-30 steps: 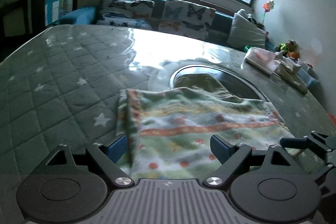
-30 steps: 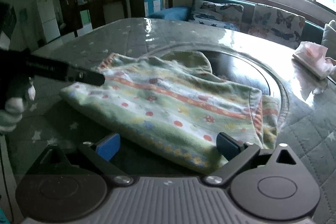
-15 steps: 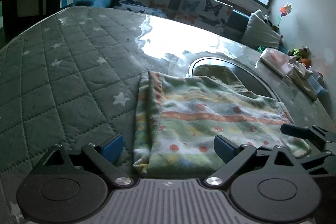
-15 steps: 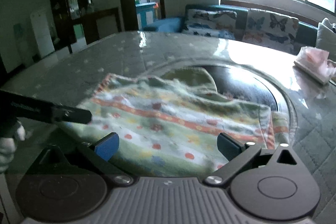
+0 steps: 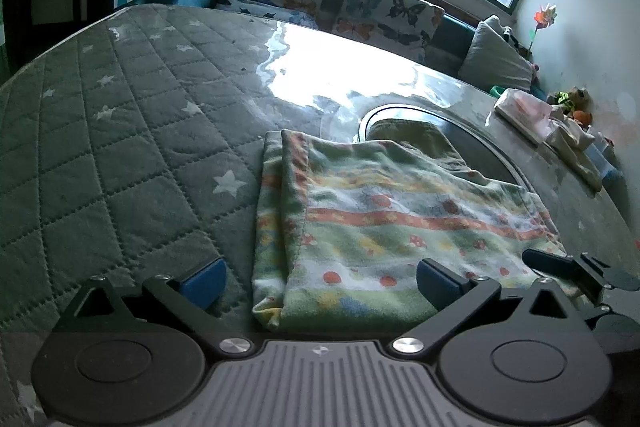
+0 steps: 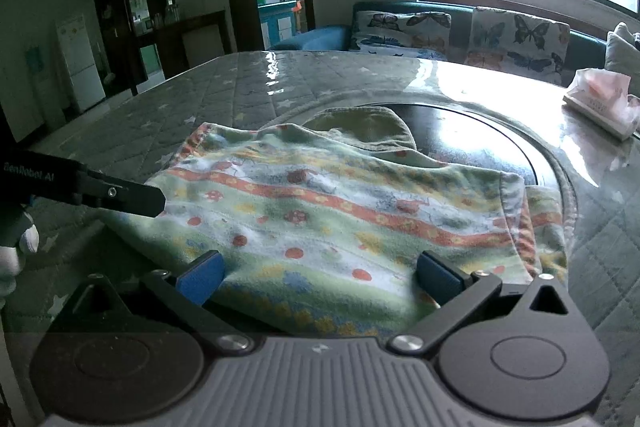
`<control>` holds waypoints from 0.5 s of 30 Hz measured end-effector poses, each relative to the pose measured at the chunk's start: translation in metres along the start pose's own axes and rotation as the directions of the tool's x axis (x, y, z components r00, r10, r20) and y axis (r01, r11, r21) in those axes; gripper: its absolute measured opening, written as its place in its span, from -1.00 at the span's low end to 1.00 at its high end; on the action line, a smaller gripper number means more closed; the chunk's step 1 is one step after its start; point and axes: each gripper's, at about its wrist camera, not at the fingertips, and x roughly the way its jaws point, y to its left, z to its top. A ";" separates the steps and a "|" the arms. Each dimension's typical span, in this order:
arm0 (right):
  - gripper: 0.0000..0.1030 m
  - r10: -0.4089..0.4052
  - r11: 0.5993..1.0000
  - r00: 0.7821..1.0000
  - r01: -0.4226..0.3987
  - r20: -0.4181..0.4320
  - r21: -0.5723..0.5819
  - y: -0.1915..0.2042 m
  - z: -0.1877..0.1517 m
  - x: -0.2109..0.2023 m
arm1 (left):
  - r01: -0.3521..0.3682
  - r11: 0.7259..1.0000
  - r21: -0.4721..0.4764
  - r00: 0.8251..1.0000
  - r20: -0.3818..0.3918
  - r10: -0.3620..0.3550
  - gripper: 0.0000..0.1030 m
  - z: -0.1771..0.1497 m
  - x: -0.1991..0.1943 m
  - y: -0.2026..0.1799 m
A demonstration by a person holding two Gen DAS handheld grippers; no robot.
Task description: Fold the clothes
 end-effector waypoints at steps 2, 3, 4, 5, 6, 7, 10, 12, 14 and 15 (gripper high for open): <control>1.00 -0.005 1.000 1.000 0.005 -0.002 -0.005 0.001 0.000 0.000 | 0.003 1.000 -0.009 1.000 -0.001 -0.003 1.00 0.001 0.000 0.001; 1.00 -0.008 1.000 1.000 0.008 -0.004 -0.008 0.002 0.000 0.001 | 0.003 1.000 -0.010 1.000 -0.002 -0.003 1.00 0.001 0.000 0.001; 1.00 -0.009 1.000 1.000 0.009 -0.005 -0.010 0.002 0.000 0.001 | 0.002 1.000 -0.010 1.000 -0.004 -0.002 1.00 0.001 0.000 0.001; 1.00 -0.009 1.000 1.000 0.009 -0.006 -0.010 0.002 0.001 0.001 | 0.002 1.000 -0.009 1.000 -0.006 -0.002 1.00 0.001 0.000 0.001; 1.00 -0.009 1.000 1.000 0.009 -0.007 -0.011 0.002 0.002 0.001 | 0.001 1.000 -0.010 1.000 -0.008 -0.001 1.00 0.002 0.001 0.001; 1.00 -0.011 1.000 1.000 0.011 -0.008 -0.017 0.003 0.002 0.002 | 0.001 1.000 -0.012 1.000 -0.010 -0.001 1.00 0.002 0.001 0.001; 1.00 -0.018 0.999 1.000 0.018 -0.010 -0.046 0.005 0.004 0.002 | -0.001 1.000 -0.028 1.000 -0.016 0.001 1.00 0.004 0.000 0.002; 1.00 -0.026 0.997 1.000 0.026 -0.009 -0.074 0.008 0.008 0.000 | -0.016 0.999 -0.036 1.000 -0.020 0.016 1.00 0.005 0.000 0.004; 1.00 -0.029 0.992 1.000 0.030 0.004 -0.124 0.017 0.013 -0.004 | -0.033 0.998 -0.045 0.999 -0.022 0.032 1.00 0.006 -0.002 0.007; 1.00 -0.020 0.987 1.000 0.023 0.014 -0.159 0.022 0.016 -0.007 | -0.037 0.998 -0.052 0.999 -0.022 0.036 1.00 0.006 -0.002 0.009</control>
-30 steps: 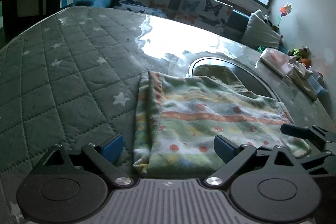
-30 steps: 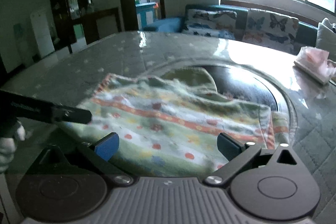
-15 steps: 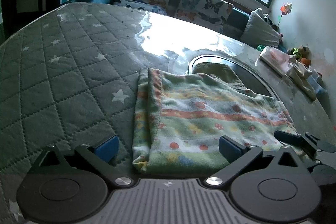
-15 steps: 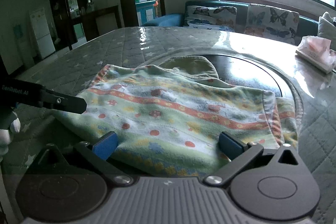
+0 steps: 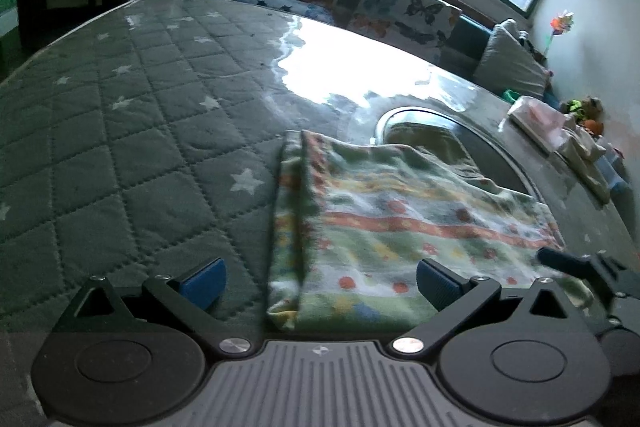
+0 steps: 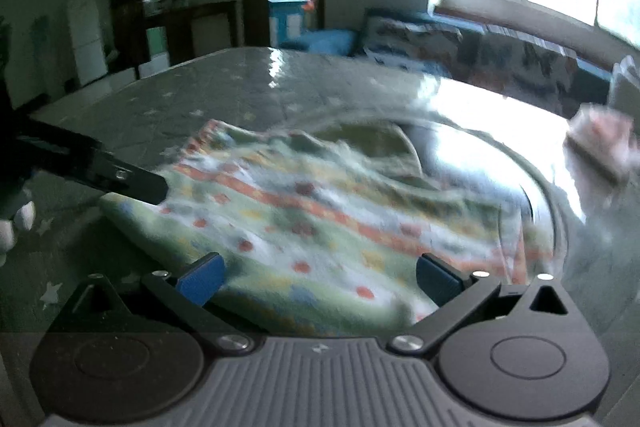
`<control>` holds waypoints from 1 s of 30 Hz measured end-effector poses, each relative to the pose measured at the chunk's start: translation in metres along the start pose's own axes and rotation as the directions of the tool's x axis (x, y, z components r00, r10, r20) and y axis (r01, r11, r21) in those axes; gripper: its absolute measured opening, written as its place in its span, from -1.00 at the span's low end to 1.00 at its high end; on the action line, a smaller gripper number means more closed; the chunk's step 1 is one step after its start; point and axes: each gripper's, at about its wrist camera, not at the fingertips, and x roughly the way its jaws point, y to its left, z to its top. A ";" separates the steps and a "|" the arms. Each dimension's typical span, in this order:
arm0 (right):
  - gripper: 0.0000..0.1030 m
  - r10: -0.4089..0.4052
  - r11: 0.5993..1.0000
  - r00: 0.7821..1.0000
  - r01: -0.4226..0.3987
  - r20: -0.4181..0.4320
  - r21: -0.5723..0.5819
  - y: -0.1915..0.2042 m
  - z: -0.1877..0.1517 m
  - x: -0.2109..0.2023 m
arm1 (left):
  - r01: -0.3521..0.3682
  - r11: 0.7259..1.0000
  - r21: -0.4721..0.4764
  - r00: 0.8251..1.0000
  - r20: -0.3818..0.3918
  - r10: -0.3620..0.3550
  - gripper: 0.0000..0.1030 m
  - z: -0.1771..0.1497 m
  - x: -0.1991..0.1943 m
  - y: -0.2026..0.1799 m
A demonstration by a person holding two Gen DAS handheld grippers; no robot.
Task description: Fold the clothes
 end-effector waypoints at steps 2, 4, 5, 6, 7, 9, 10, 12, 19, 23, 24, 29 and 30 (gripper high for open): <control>0.99 0.023 0.999 1.000 -0.022 0.009 -0.046 0.009 0.005 -0.004 | -0.007 1.000 -0.012 1.000 0.004 0.007 1.00 0.001 -0.002 0.004; 0.99 0.068 0.993 0.998 -0.066 0.014 -0.093 0.023 0.011 -0.006 | -0.017 1.000 -0.018 1.000 0.009 0.017 1.00 0.002 -0.004 0.007; 0.98 0.089 0.989 0.996 -0.087 0.014 -0.116 0.029 0.014 -0.007 | -0.023 1.000 -0.021 1.000 0.011 0.024 1.00 0.003 -0.005 0.008; 0.96 0.111 0.984 0.994 -0.109 0.013 -0.142 0.036 0.016 -0.007 | -0.029 0.999 -0.022 0.999 0.012 0.029 1.00 0.003 -0.005 0.010; 0.91 0.127 0.979 0.992 -0.124 0.009 -0.161 0.042 0.018 -0.006 | -0.036 0.999 -0.023 0.999 0.013 0.036 1.00 0.004 -0.006 0.011; 0.84 0.159 0.968 0.987 -0.157 -0.006 -0.197 0.056 0.021 -0.002 | -0.048 0.999 -0.026 0.999 0.016 0.048 1.00 0.006 -0.008 0.015; 0.78 0.178 0.960 0.984 -0.177 -0.018 -0.216 0.064 0.022 0.001 | -0.054 0.998 -0.028 0.998 0.022 0.054 1.00 0.008 -0.009 0.017; 0.69 0.197 0.946 0.980 -0.200 -0.035 -0.257 0.078 0.023 0.006 | -0.064 0.997 -0.039 0.997 0.033 0.066 1.00 0.011 -0.013 0.023; 0.35 0.223 0.915 0.972 -0.234 -0.072 -0.329 0.109 0.027 0.023 | -0.052 0.988 -0.146 0.997 0.043 0.059 1.00 0.026 -0.022 0.048; 0.17 0.212 0.904 0.974 -0.228 -0.084 -0.361 0.120 0.028 0.031 | -0.006 0.976 -0.218 1.000 0.019 0.010 1.00 0.030 -0.018 0.055; 0.12 0.200 0.902 0.976 -0.218 -0.084 -0.373 0.123 0.028 0.033 | 0.005 0.974 -0.226 1.000 0.014 -0.002 1.00 0.029 -0.017 0.055; -0.49 0.223 0.920 0.972 -0.234 -0.071 -0.314 0.114 0.033 0.034 | 0.055 0.964 -0.262 0.998 -0.005 -0.059 1.00 0.029 -0.011 0.051; -0.56 0.237 0.927 0.969 -0.246 -0.066 -0.285 0.110 0.035 0.033 | 0.071 0.958 -0.279 0.997 -0.011 -0.077 1.00 0.029 -0.009 0.051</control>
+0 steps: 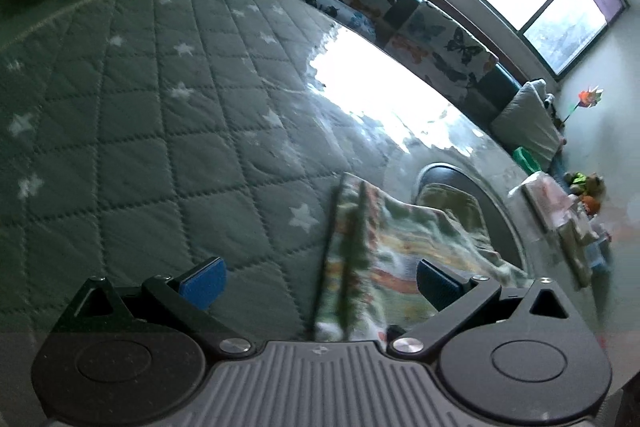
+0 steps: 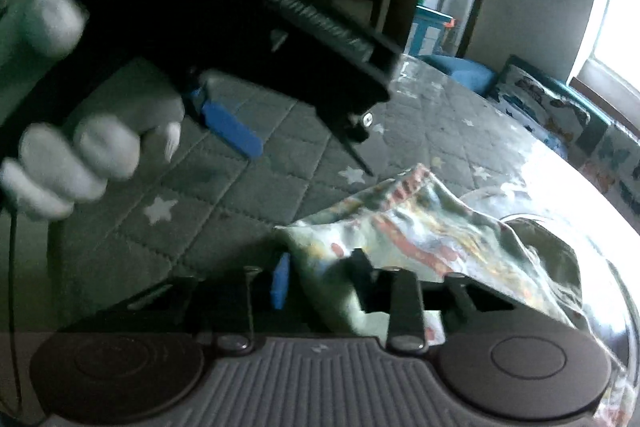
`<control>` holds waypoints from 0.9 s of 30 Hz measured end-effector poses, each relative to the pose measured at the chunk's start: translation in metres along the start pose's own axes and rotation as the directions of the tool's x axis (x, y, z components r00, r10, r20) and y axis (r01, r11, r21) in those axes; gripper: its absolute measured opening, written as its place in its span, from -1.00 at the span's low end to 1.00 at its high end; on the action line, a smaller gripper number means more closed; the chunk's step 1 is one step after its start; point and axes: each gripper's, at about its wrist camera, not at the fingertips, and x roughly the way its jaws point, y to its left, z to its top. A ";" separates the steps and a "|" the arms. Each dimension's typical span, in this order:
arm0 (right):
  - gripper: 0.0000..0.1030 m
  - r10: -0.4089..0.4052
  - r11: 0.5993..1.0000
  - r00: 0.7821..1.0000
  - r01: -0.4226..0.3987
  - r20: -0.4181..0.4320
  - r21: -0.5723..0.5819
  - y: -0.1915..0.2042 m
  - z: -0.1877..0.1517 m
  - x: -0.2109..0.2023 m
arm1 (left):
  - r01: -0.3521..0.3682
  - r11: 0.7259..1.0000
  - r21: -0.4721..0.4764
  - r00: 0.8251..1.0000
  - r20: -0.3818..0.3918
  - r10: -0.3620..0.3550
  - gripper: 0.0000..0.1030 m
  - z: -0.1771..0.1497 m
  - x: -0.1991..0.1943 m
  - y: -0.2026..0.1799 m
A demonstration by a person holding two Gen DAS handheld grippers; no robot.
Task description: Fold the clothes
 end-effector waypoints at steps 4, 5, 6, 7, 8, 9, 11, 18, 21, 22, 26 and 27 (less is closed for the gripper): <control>-0.68 0.028 0.994 0.998 -0.034 0.058 0.103 -0.016 0.003 -0.015 | 0.071 0.994 -0.077 0.996 -0.040 -0.074 1.00 0.003 0.009 -0.001; -0.69 0.032 0.991 0.997 -0.041 0.072 0.125 -0.020 0.005 -0.018 | 0.090 0.991 -0.094 0.994 -0.050 -0.095 1.00 0.004 0.011 -0.002; -0.70 0.036 0.988 0.996 -0.048 0.085 0.145 -0.023 0.005 -0.021 | 0.108 0.988 -0.110 0.991 -0.062 -0.115 0.99 0.005 0.014 -0.002; -0.71 0.039 0.985 0.995 -0.054 0.097 0.164 -0.026 0.005 -0.024 | 0.125 0.984 -0.127 0.988 -0.074 -0.136 0.98 0.005 0.016 -0.003; -0.71 0.042 0.981 0.993 -0.061 0.109 0.183 -0.028 0.005 -0.027 | 0.142 0.979 -0.144 0.984 -0.087 -0.156 0.96 0.006 0.019 -0.004; -0.71 0.045 0.978 0.992 -0.068 0.118 0.198 -0.031 0.005 -0.030 | 0.157 0.975 -0.158 0.980 -0.098 -0.173 0.93 0.007 0.022 -0.006; -0.72 0.046 0.972 0.990 -0.076 0.136 0.222 -0.036 0.005 -0.036 | 0.185 0.966 -0.179 0.970 -0.127 -0.209 0.77 0.008 0.030 -0.009; -0.72 0.065 0.968 0.986 -0.099 0.151 0.231 -0.041 0.002 -0.040 | 0.228 0.952 -0.203 0.945 -0.189 -0.267 -0.26 0.008 0.056 -0.016; -0.69 0.082 0.964 0.986 -0.116 0.148 0.240 -0.045 -0.002 -0.041 | 0.228 0.954 -0.195 0.945 -0.191 -0.265 -0.57 0.007 0.059 -0.013; -0.66 0.087 0.961 0.985 -0.122 0.149 0.250 -0.047 -0.003 -0.043 | 0.229 0.954 -0.193 0.945 -0.190 -0.266 -0.60 0.007 0.059 -0.011; -0.54 0.055 0.945 0.986 -0.102 0.158 0.310 -0.064 -0.018 -0.060 | 0.239 0.953 -0.188 0.945 -0.181 -0.272 -0.62 0.004 0.057 -0.008; -0.43 0.029 0.942 0.988 -0.078 0.153 0.327 -0.071 -0.024 -0.066 | 0.239 0.954 -0.182 0.946 -0.180 -0.271 -0.62 0.004 0.057 -0.008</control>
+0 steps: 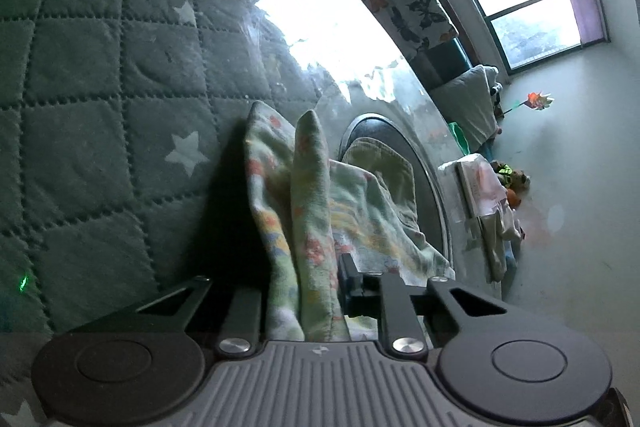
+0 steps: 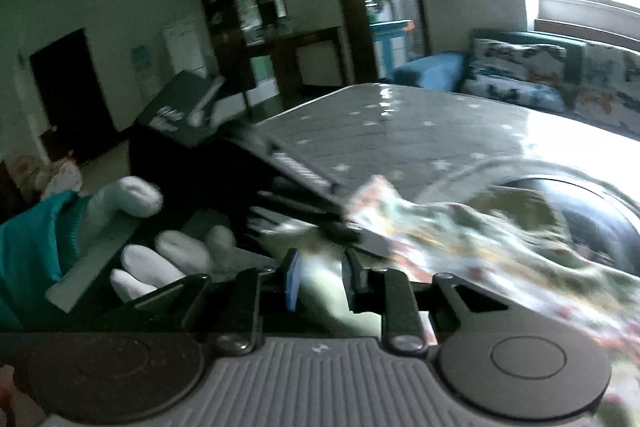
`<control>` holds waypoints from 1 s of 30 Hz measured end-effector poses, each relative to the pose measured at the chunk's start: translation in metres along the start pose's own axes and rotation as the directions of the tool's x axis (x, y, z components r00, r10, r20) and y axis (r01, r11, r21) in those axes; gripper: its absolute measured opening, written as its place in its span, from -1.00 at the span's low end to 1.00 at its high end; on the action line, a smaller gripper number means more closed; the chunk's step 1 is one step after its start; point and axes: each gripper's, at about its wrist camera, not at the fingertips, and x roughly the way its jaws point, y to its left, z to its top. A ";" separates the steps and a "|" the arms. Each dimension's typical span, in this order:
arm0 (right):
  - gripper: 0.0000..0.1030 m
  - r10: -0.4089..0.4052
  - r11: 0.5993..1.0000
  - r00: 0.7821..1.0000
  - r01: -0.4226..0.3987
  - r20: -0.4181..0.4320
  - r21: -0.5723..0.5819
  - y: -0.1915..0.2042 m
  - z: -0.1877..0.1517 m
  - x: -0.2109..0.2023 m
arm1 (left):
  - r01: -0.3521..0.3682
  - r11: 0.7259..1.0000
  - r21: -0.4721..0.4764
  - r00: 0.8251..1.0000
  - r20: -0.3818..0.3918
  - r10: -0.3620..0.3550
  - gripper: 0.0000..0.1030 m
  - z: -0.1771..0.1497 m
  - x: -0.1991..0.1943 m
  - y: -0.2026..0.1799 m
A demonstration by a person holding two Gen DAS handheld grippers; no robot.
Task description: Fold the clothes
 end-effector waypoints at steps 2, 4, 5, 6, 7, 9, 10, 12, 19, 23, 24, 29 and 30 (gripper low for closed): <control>-0.24 -0.064 0.997 0.998 0.064 0.004 0.032 -0.018 -0.005 -0.013 | -0.008 1.000 0.016 1.000 0.003 0.008 -0.61 -0.001 0.000 -0.002; -0.23 -0.147 0.986 0.989 0.146 0.002 0.077 -0.041 -0.009 -0.025 | -0.018 0.999 0.033 1.000 0.006 0.018 -0.58 -0.001 0.000 -0.004; -0.23 -0.194 0.975 0.981 0.193 -0.003 0.108 -0.056 -0.011 -0.031 | -0.023 0.999 0.041 1.000 0.008 0.023 -0.57 -0.002 0.000 -0.006; -0.23 -0.238 0.962 0.971 0.236 -0.007 0.135 -0.070 -0.014 -0.036 | -0.030 0.998 0.053 1.000 0.012 0.029 -0.57 -0.002 0.001 -0.008; -0.21 -0.279 0.947 0.960 0.278 -0.012 0.161 -0.084 -0.017 -0.041 | -0.037 0.997 0.066 0.999 0.015 0.036 -0.57 -0.002 0.001 -0.010; -0.19 -0.357 0.912 0.934 0.354 -0.025 0.208 -0.111 -0.023 -0.050 | -0.050 0.995 0.089 0.999 0.022 0.049 -0.57 -0.003 0.001 -0.013; -0.17 -0.386 0.895 0.922 0.383 -0.034 0.229 -0.122 -0.024 -0.051 | -0.058 0.993 0.100 0.998 0.025 0.055 -0.57 -0.003 0.001 -0.014; -0.15 -0.423 0.865 0.905 0.420 -0.051 0.273 -0.141 -0.027 -0.053 | -0.068 0.991 0.116 0.997 0.029 0.065 -0.57 -0.004 0.001 -0.016; 0.04 -0.454 0.827 0.887 0.456 -0.087 0.329 -0.180 -0.038 -0.045 | -0.084 0.988 0.131 0.996 0.031 0.080 -0.57 -0.005 0.002 -0.018; 0.04 -0.439 0.831 0.893 0.444 -0.096 0.336 -0.178 -0.037 -0.033 | -0.091 0.986 0.140 0.996 0.034 0.087 -0.57 -0.005 0.002 -0.019; -0.05 -0.435 0.833 0.895 0.440 -0.095 0.335 -0.177 -0.038 -0.032 | -0.091 0.986 0.141 0.996 0.034 0.087 -0.57 -0.005 0.002 -0.019; -0.51 -0.407 0.849 0.908 0.417 -0.103 0.325 -0.167 -0.036 -0.030 | -0.110 0.980 0.166 0.994 0.044 0.105 -0.57 -0.006 0.004 -0.024; -0.66 -0.404 0.850 0.909 0.415 -0.103 0.324 -0.166 -0.035 -0.030 | -0.117 0.977 0.176 0.993 0.048 0.111 -0.58 -0.006 0.004 -0.025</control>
